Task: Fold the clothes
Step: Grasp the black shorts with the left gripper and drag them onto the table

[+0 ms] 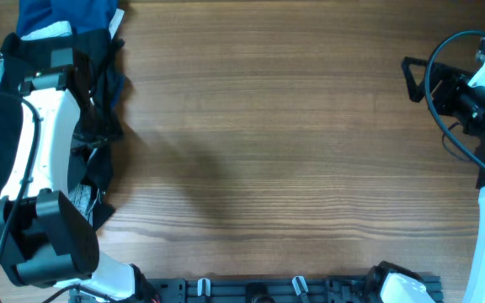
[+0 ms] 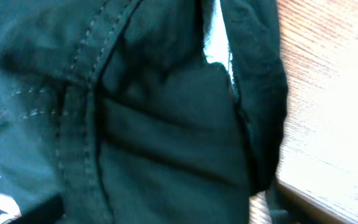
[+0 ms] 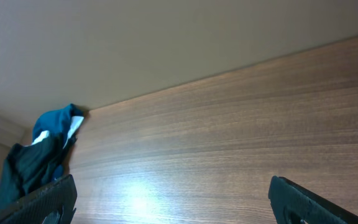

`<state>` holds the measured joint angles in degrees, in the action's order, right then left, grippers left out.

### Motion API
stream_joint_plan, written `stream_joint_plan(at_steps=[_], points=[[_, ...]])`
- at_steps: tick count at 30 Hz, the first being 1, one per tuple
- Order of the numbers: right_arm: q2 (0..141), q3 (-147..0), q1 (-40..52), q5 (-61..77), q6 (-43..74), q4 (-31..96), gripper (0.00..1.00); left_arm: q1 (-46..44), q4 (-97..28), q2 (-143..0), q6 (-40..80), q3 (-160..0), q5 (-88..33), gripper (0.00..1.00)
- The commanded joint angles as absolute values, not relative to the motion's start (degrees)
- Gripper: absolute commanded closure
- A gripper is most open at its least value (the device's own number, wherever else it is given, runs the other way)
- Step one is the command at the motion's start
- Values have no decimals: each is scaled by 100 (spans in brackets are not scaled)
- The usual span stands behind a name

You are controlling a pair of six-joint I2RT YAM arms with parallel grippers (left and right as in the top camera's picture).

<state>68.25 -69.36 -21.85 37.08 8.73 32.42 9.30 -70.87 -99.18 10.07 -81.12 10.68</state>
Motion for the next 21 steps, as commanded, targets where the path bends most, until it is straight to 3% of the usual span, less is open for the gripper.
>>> stream_joint_plan(at_steps=[1,8,14,21], points=[[6810,-7048,-2193,3822,766,3242,0,947,-6921,-9915,941,-8090,812,96],[6816,-7048,-2193,3822,768,3183,0,534,-6434,-9878,932,-8101,-451,96],[6816,-7048,-2193,3824,843,2967,1,-609,-5422,-9867,919,-8101,-1243,96],[6816,-7048,-2193,3820,897,2936,0,-2231,-3835,-9913,1138,-8101,-1262,96]])
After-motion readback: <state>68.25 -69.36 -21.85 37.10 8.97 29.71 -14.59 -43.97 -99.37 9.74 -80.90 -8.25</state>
